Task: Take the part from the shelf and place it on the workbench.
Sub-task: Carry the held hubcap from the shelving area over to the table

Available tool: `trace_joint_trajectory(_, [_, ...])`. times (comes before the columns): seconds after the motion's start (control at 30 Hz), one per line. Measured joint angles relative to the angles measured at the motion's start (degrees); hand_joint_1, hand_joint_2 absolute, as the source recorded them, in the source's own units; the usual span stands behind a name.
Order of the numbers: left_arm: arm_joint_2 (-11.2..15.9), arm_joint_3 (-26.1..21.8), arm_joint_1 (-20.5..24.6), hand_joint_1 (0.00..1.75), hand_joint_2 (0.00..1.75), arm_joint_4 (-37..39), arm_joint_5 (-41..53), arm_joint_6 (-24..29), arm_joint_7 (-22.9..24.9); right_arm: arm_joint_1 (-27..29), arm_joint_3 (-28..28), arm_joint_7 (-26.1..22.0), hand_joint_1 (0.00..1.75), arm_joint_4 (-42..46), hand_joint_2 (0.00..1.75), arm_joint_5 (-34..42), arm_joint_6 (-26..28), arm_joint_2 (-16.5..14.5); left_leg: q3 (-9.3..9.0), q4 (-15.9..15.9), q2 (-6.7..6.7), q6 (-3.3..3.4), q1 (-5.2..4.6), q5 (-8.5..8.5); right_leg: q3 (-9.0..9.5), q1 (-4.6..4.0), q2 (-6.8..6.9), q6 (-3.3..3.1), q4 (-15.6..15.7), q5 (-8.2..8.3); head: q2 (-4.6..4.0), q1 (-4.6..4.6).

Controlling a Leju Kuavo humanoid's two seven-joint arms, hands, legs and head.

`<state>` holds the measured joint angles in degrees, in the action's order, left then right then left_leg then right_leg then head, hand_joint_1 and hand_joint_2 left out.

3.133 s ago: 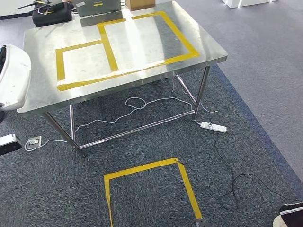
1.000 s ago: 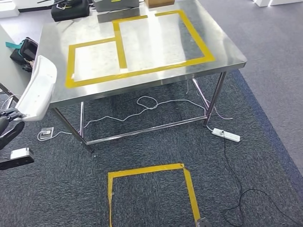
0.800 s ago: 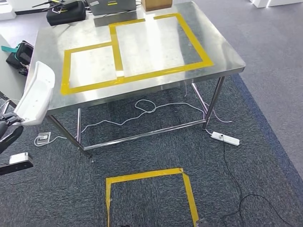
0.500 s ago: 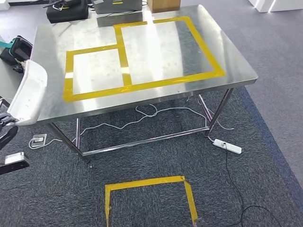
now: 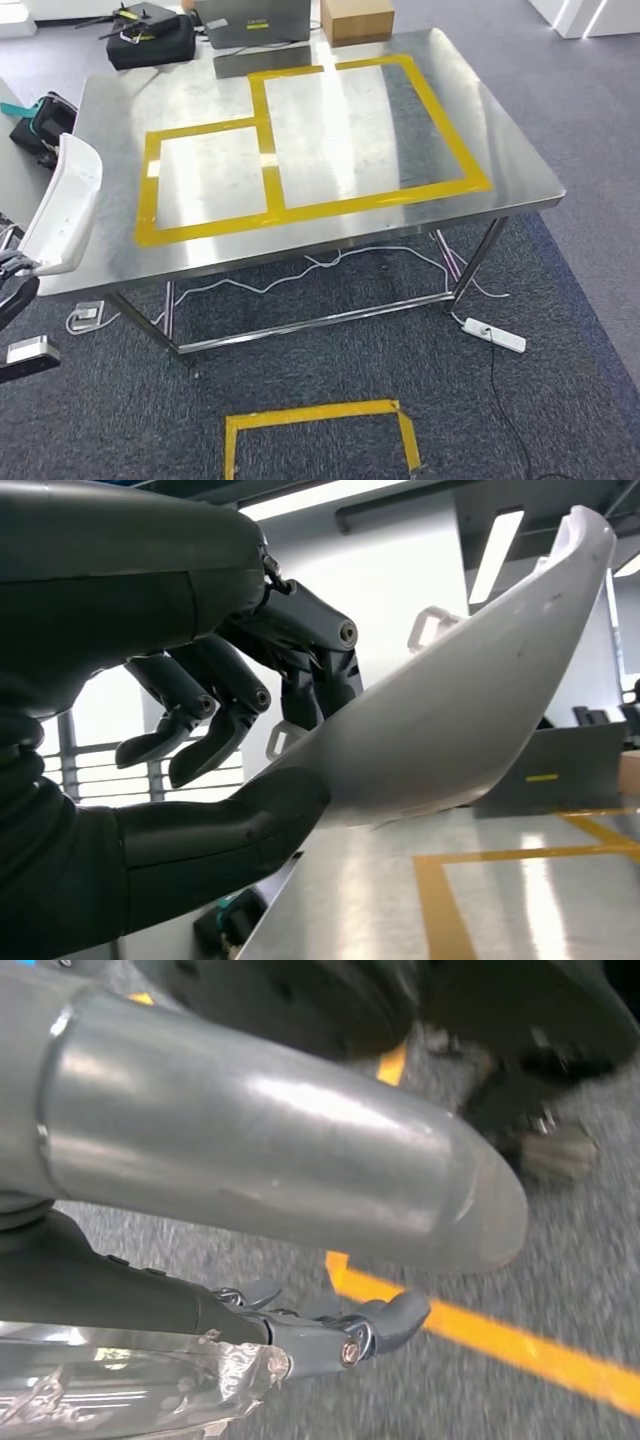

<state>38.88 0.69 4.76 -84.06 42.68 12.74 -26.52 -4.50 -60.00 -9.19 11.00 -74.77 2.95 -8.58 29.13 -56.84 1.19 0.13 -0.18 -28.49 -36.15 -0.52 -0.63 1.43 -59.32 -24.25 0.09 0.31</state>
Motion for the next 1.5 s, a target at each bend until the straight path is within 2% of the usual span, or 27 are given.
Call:
trace_joint_trajectory(0.03, [-0.25,0.08,0.56,1.75,1.75,0.01,0.2,-0.3,-0.08,-0.23,0.09,0.07,0.0,0.01,0.0,-0.07,-0.03,0.01,-0.06,0.12,-0.02,0.21,-0.01,0.14,0.03,-0.02,-0.08,0.07,0.05,-0.07,0.0,-0.02])
trace_joint_trajectory(0.17, [-1.42,1.04,3.61,1.75,1.75,0.13,1.9,-1.42,-0.1,-0.63,0.49,0.07,0.0,0.01,0.0,-0.24,-0.28,-0.02,-0.49,0.87,-0.08,0.18,-0.05,-0.1,0.06,-0.03,-0.25,-0.37,0.11,-0.4,0.0,-0.02])
trace_joint_trajectory(0.4, [-2.29,2.28,5.44,1.75,1.75,0.21,3.08,-1.95,-0.09,-0.63,0.83,-0.08,0.0,0.01,0.0,-0.39,-0.38,-0.07,-0.71,1.19,-0.09,0.33,-0.15,-0.66,0.0,0.1,-0.24,-0.33,0.2,-0.42,0.0,-0.02])
trace_joint_trajectory(0.47, [-2.57,2.6,4.48,1.75,1.75,-0.09,3.08,-0.78,2.47,-0.64,1.63,0.03,0.0,0.02,0.0,-2.02,0.44,-1.03,-0.89,1.86,-0.31,0.66,-0.12,-0.83,0.32,0.17,-0.34,0.12,-0.08,0.06,0.0,0.02])
trace_joint_trajectory(0.53, [-2.33,1.5,0.96,1.75,1.75,-1.21,2.43,1.25,4.95,-0.58,2.97,0.66,0.0,0.02,0.0,-3.75,2.58,-3.18,-1.69,2.77,-0.77,1.12,0.07,-1.14,-0.04,0.12,-0.4,0.75,-0.93,0.02,0.0,0.09])
trace_joint_trajectory(0.6, [-2.07,-0.29,-2.06,1.75,1.75,-2.18,2.02,1.8,4.36,-0.36,3.75,1.23,0.0,-0.05,0.0,-3.7,4.22,-5.03,-2.63,3.03,-0.91,1.42,0.23,-1.45,-2.18,0.12,-0.2,1.0,-4.74,-1.9,0.0,0.21])
trace_joint_trajectory(0.67, [-2.28,-0.98,-2.99,1.75,1.75,-2.32,2.37,1.33,3.64,-0.11,4.06,1.21,0.0,-0.25,0.0,-3.36,4.56,-6.03,-3.36,3.03,-0.5,1.45,0.27,-1.8,-5.91,0.31,-0.02,1.21,-11.83,-4.39,0.0,0.33])
trace_joint_trajectory(0.7, [-2.45,-1.04,-3.18,1.75,1.75,-2.32,2.63,1.07,3.48,-0.05,4.15,1.16,0.0,-0.33,0.0,-3.2,4.54,-6.3,-3.89,3.02,-0.25,1.29,0.32,-2.1,-7.67,0.39,0.0,1.35,-14.5,-4.78,0.0,0.33])
trace_joint_trajectory(0.73, [-2.63,-1.02,-3.31,1.75,1.75,-2.31,2.82,0.84,3.38,0.01,4.19,1.1,0.0,-0.4,0.0,-3.03,4.49,-6.45,-4.6,3.02,-0.06,1.06,0.43,-2.54,-8.7,0.49,0.01,1.56,-15.36,-4.21,0.0,0.33])
trace_joint_trajectory(0.77, [-2.81,-0.99,-3.4,1.75,1.75,-2.31,2.98,0.7,3.33,0.08,4.2,1.07,0.0,-0.44,0.0,-2.84,4.44,-6.5,-5.5,3.02,0.07,0.75,0.59,-3.12,-8.77,0.6,0.03,1.8,-14.11,-2.85,0.0,0.33])
trace_joint_trajectory(0.83, [-3.07,-0.92,-3.43,1.75,1.75,-2.29,3.13,0.6,3.33,0.33,4.2,1.01,0.0,-0.45,0.0,-2.47,4.39,-6.52,-7.51,2.97,0.19,0.01,0.98,-4.67,-7.07,0.88,0.08,2.34,-7.45,1.43,0.0,0.37])
trace_joint_trajectory(0.87, [-3.19,-0.84,-3.36,1.75,1.75,-2.26,3.19,0.56,3.33,0.42,4.19,1.0,0.0,-0.51,0.0,-2.27,4.37,-6.53,-8.3,2.77,0.23,-0.4,1.12,-5.39,-6.36,0.9,0.04,2.38,-4.54,2.69,-0.01,0.4])
trace_joint_trajectory(0.93, [-3.35,-0.62,-3.04,1.75,1.75,-2.2,3.31,0.44,3.33,0.36,4.18,1.02,0.0,-0.63,0.0,-1.84,4.33,-6.56,-8.82,2.5,0.26,-1.23,1.24,-6.36,-5.79,0.75,-0.08,1.36,-2.44,3.8,-0.01,0.38])
trace_joint_trajectory(0.97, [-3.39,-0.44,-2.83,1.75,1.75,-2.16,3.37,0.38,3.33,0.23,4.17,1.03,0.0,-0.69,0.0,-1.63,4.33,-6.58,-8.74,2.25,0.29,-1.6,1.3,-6.21,-5.76,0.58,-0.15,0.5,-2.64,3.16,0.0,0.34])
trace_joint_trajectory(1.03, [-3.4,-0.02,-2.44,1.75,1.75,-2.16,3.47,0.39,3.3,0.07,4.16,1.02,0.0,-0.66,0.0,-1.25,4.43,-6.58,-7.15,-0.36,0.19,-2.34,1.34,-4.62,-5.1,0.72,-0.18,-0.68,-2.35,2.56,0.02,0.2])
trace_joint_trajectory(1.1, [-3.46,0.36,-2.18,1.75,1.75,-2.11,3.5,0.5,3.24,0.04,4.16,1.01,0.0,-0.64,0.0,-0.92,4.6,-6.57,-2.72,-7.04,-0.09,-3.06,1.36,-3.31,-3.86,1.05,-0.22,-1.32,-1.22,1.98,0.03,-0.16])
trace_joint_trajectory(1.13, [-3.54,0.54,-2.13,1.75,1.75,-2.05,3.51,0.54,3.21,0.15,4.15,1.04,0.0,-0.64,0.0,-0.76,4.65,-6.57,-0.04,-10.53,-0.23,-3.35,1.44,-4.1,-3.1,1.1,-0.24,-1.48,-0.66,1.68,0.03,-0.29])
trace_joint_trajectory(1.17, [-3.62,0.71,-2.12,1.75,1.75,-1.95,3.51,0.57,3.2,0.31,4.15,1.08,0.0,-0.64,0.0,-0.64,4.68,-6.57,2.28,-13.02,-0.28,-3.57,1.55,-5.91,-2.33,1.13,-0.24,-1.56,-0.23,1.31,0.03,-0.42])
trace_joint_trajectory(1.2, [-3.7,0.89,-2.14,1.75,1.75,-1.85,3.51,0.62,3.2,0.5,4.14,1.14,0.0,-0.64,0.0,-0.56,4.67,-6.57,4.13,-14.33,-0.3,-3.68,1.66,-7.75,-1.58,1.17,-0.25,-1.53,0.03,0.9,0.02,-0.4])
trace_joint_trajectory(1.23, [-3.77,1.04,-2.16,1.75,1.75,-1.76,3.51,0.68,3.19,0.66,4.14,1.2,0.0,-0.64,0.0,-0.5,4.67,-6.57,5.42,-14.48,-0.32,-3.69,1.75,-8.61,-0.89,1.21,-0.27,-1.45,0.17,0.46,0.02,-0.47])
trace_joint_trajectory(1.27, [-3.8,1.14,-2.16,1.75,1.75,-1.7,3.5,0.75,3.18,0.74,4.13,1.24,0.0,-0.64,0.0,-0.44,4.68,-6.57,6.11,-13.33,-0.35,-3.62,1.79,-7.79,-0.26,1.27,-0.31,-1.33,0.22,0.04,0.02,-0.49])
trace_joint_trajectory(1.3, [-3.81,1.17,-2.16,1.75,1.75,-1.68,3.48,0.86,3.15,0.75,4.13,1.27,0.0,-0.64,0.0,-0.39,4.71,-6.57,6.2,-10.88,-0.4,-3.54,1.81,-5.22,0.35,1.36,-0.34,-1.16,0.22,-0.37,0.02,-0.5])
trace_joint_trajectory(1.33, [-3.81,1.18,-2.16,1.75,1.75,-1.68,3.43,1.0,3.11,0.73,4.12,1.33,0.0,-0.64,0.0,-0.33,4.74,-6.57,5.84,-7.48,-0.53,-3.47,1.83,-1.57,0.89,1.45,-0.38,-0.95,0.23,-0.75,0.02,-0.53])
trace_joint_trajectory(1.37, [-3.85,1.18,-2.16,1.75,1.75,-1.68,3.36,1.13,3.08,0.68,4.11,1.4,0.0,-0.64,0.0,-0.27,4.77,-6.56,5.38,-4.3,-0.72,-3.44,1.72,1.21,1.34,1.49,-0.41,-0.68,0.22,-1.04,0.02,-0.55])
trace_joint_trajectory(1.4, [-3.87,1.21,-2.12,1.75,1.75,-1.67,3.3,1.23,3.05,0.62,4.1,1.52,0.0,-0.64,0.0,-0.22,4.79,-6.54,4.98,-1.75,-0.92,-3.28,1.58,2.92,1.54,1.44,-0.43,-0.34,0.2,-1.27,0.02,-0.7])
trace_joint_trajectory(1.43, [-3.9,1.24,-2.15,1.75,1.75,-1.67,3.25,1.31,3.02,0.58,4.1,1.69,0.0,-0.63,0.0,-0.21,4.83,-6.52,4.84,-0.39,-1.06,-3.01,1.43,3.63,1.59,1.36,-0.4,0.01,0.22,-1.46,0.02,-0.8])
trace_joint_trajectory(1.5, [-3.91,1.31,-2.28,1.75,1.75,-1.66,3.25,1.36,2.98,0.51,4.1,2.17,0.0,-0.61,0.0,-0.58,5.17,-6.45,4.8,0.03,-1.05,-2.18,1.24,3.31,1.74,1.22,-0.25,0.77,0.43,-1.75,0.02,-0.89])
